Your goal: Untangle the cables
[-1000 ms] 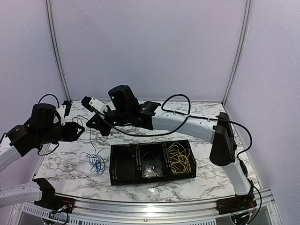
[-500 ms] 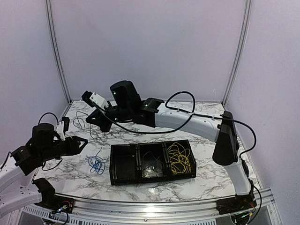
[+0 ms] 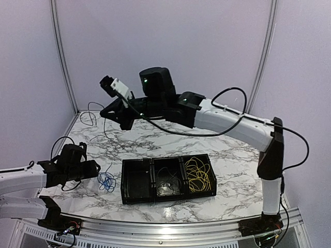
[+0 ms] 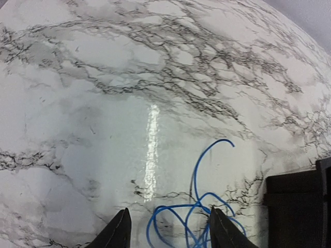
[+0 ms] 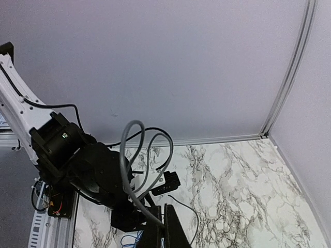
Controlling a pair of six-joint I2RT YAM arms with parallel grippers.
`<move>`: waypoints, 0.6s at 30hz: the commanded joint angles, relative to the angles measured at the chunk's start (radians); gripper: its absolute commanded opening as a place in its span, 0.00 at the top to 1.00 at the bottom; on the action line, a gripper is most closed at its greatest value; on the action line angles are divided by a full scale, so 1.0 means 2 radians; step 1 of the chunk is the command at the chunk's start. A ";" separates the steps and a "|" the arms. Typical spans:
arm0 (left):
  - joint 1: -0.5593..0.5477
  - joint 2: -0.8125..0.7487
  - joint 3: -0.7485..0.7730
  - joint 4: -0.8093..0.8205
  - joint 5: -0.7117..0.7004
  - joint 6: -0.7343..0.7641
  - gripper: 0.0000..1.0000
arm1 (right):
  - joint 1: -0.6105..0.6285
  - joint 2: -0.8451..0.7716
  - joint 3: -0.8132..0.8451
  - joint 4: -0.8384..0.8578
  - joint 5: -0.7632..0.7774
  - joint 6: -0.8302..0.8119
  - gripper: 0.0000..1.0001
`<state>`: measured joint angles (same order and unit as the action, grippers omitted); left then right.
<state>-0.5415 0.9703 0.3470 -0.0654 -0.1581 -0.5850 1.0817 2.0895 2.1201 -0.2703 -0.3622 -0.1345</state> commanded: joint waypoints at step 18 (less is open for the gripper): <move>0.004 0.028 0.056 -0.023 -0.027 0.074 0.01 | -0.091 -0.317 -0.394 -0.078 0.006 -0.148 1.00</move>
<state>-0.5396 1.0271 0.3981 -0.0875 -0.2134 -0.5434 0.9047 1.5322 1.3922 -0.3904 -0.3649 -0.3622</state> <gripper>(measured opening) 0.989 0.022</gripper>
